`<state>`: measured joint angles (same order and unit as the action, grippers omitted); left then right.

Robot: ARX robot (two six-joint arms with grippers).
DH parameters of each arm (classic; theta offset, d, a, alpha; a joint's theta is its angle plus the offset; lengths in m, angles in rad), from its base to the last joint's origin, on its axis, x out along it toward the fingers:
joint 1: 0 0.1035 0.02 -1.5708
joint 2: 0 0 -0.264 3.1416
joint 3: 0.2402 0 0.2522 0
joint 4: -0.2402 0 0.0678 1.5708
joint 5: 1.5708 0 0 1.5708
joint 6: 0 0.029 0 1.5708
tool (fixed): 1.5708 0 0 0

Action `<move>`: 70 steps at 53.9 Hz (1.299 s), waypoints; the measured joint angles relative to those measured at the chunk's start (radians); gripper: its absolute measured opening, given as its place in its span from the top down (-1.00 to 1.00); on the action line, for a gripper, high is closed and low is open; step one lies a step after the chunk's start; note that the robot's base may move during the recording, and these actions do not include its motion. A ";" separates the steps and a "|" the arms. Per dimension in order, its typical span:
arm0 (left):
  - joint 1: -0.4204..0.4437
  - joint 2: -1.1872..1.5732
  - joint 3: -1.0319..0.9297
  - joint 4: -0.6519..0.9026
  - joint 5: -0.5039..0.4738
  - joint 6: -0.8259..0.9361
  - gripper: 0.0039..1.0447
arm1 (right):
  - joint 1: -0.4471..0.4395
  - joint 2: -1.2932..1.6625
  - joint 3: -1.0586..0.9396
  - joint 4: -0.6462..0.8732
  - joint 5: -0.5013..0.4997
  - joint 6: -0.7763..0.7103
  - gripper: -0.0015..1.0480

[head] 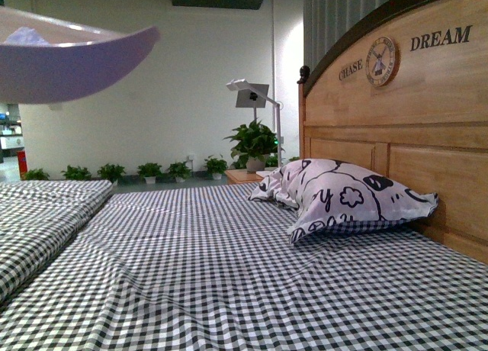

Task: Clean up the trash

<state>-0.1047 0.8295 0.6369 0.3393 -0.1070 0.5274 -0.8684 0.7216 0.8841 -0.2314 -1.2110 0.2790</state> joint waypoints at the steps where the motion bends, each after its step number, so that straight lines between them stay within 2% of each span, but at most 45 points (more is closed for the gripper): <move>1: -0.008 -0.011 0.000 -0.003 -0.003 0.001 0.46 | -0.004 -0.006 0.000 -0.002 -0.006 0.010 0.61; 4: -0.042 -0.068 0.000 -0.037 -0.024 0.002 0.46 | 0.004 -0.036 0.000 -0.003 0.019 0.069 0.61; 6: -0.056 -0.095 -0.001 -0.059 -0.036 0.002 0.46 | 0.041 -0.056 0.000 -0.001 0.057 0.108 0.61; 9: -0.071 -0.130 -0.006 -0.088 -0.048 0.001 0.46 | 0.142 -0.090 0.000 -0.035 0.161 0.146 0.61; 13: -0.077 -0.163 -0.010 -0.125 -0.050 -0.006 0.46 | 0.325 -0.129 0.008 -0.104 0.357 0.179 0.61; 20: -0.091 -0.205 -0.011 -0.168 -0.051 -0.021 0.46 | 0.783 -0.155 0.030 -0.168 0.820 0.192 0.61; 21: -0.092 -0.208 -0.011 -0.171 -0.051 -0.021 0.46 | 0.805 -0.155 0.031 -0.168 0.831 0.192 0.61; 25: -0.102 -0.234 -0.011 -0.194 -0.057 -0.035 0.46 | 0.941 -0.155 0.033 -0.169 0.978 0.190 0.61; 28: -0.110 -0.250 -0.011 -0.211 -0.068 -0.044 0.46 | 0.984 -0.155 0.033 -0.169 1.019 0.179 0.61; 37: -0.145 -0.321 -0.011 -0.278 -0.119 -0.078 0.46 | 0.987 -0.160 0.031 -0.161 1.043 0.150 0.61; 45: -0.184 -0.387 -0.011 -0.342 -0.179 -0.115 0.46 | 0.926 -0.174 0.017 -0.148 0.991 0.121 0.61; 58: -0.198 -0.405 -0.014 -0.348 -0.217 -0.167 0.46 | 0.816 -0.187 -0.010 -0.138 0.903 0.112 0.61; 70: -0.200 -0.411 -0.023 -0.366 -0.227 -0.212 0.46 | 0.828 -0.189 -0.014 -0.148 0.925 0.092 0.61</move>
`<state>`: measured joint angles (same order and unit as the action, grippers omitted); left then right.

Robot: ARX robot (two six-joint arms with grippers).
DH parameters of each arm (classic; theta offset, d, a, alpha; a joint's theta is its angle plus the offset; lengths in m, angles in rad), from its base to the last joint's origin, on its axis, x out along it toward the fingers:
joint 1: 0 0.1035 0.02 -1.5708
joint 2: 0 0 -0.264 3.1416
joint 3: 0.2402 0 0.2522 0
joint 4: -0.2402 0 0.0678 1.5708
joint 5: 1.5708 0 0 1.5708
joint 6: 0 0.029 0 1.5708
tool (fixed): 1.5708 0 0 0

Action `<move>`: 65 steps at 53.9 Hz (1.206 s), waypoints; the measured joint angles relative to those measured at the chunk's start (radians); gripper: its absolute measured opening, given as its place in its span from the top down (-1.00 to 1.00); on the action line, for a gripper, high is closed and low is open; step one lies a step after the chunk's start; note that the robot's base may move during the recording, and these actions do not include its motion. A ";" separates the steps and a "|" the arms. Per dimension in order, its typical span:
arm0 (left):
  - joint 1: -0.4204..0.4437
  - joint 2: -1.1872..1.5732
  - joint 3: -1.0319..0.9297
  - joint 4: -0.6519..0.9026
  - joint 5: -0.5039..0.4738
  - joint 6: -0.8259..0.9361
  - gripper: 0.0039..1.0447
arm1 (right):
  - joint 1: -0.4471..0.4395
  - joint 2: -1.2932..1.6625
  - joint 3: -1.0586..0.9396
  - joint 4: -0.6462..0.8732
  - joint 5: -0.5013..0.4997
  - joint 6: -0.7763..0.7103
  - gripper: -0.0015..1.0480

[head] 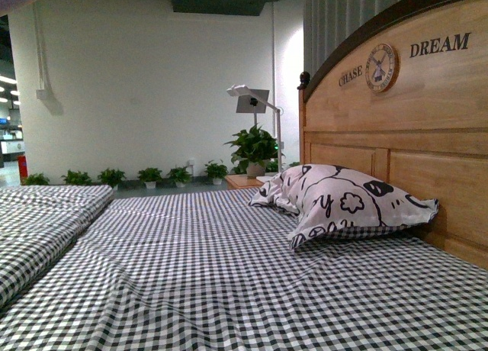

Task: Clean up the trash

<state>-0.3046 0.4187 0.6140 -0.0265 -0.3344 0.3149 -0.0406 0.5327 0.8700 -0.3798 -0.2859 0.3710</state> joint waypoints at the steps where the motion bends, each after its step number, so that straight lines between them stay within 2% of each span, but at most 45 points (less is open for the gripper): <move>1: 0.000 0.000 -0.002 0.000 0.000 -0.003 0.46 | 0.005 0.000 0.000 0.000 0.000 -0.002 0.61; 65: 0.000 0.000 -0.005 0.000 0.000 -0.014 0.46 | 0.009 0.000 0.000 0.000 0.002 -0.009 0.61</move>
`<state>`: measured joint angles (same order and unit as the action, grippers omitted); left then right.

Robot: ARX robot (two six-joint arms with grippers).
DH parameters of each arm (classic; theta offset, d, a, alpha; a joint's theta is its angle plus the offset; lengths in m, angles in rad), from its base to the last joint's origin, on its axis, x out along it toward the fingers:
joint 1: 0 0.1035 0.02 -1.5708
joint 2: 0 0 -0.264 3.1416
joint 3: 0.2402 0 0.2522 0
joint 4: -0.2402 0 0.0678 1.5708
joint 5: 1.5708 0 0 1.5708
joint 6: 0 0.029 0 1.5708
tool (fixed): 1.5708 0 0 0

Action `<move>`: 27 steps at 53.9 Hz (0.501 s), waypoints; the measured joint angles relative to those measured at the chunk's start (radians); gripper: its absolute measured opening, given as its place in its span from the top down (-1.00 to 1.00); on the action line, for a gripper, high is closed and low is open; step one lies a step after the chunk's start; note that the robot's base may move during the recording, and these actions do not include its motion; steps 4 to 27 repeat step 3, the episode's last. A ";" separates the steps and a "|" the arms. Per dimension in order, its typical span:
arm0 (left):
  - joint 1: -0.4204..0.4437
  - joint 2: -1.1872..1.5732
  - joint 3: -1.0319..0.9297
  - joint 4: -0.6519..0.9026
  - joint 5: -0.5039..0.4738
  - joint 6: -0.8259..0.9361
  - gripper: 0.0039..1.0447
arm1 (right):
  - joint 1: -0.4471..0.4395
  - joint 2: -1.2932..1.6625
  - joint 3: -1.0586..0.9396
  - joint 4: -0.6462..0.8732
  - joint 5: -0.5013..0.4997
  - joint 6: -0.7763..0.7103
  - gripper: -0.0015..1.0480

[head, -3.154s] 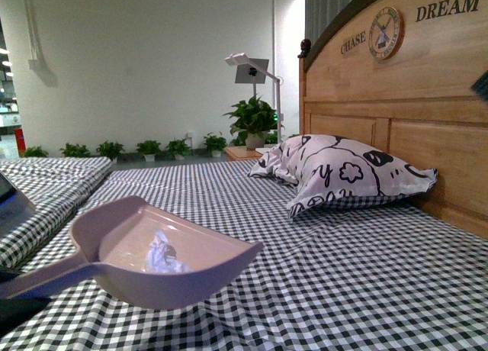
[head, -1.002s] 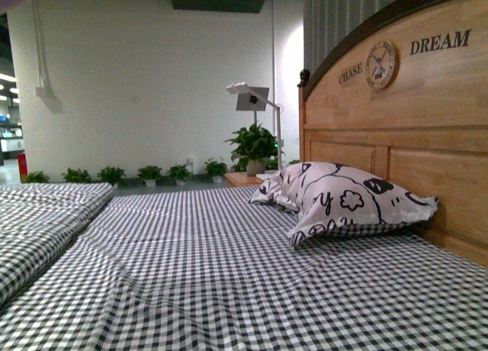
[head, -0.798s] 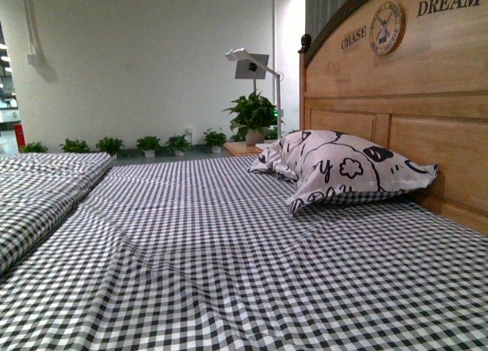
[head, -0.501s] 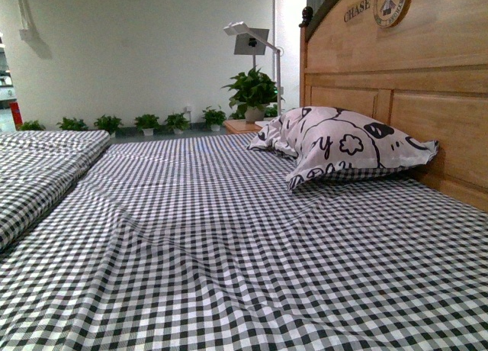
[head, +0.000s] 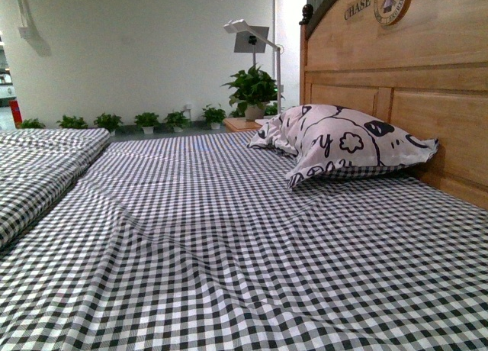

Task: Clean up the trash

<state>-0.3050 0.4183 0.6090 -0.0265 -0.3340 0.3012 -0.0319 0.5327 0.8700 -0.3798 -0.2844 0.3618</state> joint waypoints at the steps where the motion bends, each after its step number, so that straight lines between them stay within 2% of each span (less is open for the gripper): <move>1: 0.000 0.000 0.000 0.000 0.000 0.000 0.46 | 0.000 0.000 0.000 0.000 0.000 0.000 0.61; 27: 0.000 0.000 0.000 0.000 0.000 0.000 0.46 | 0.000 0.000 0.000 0.000 0.000 0.000 0.61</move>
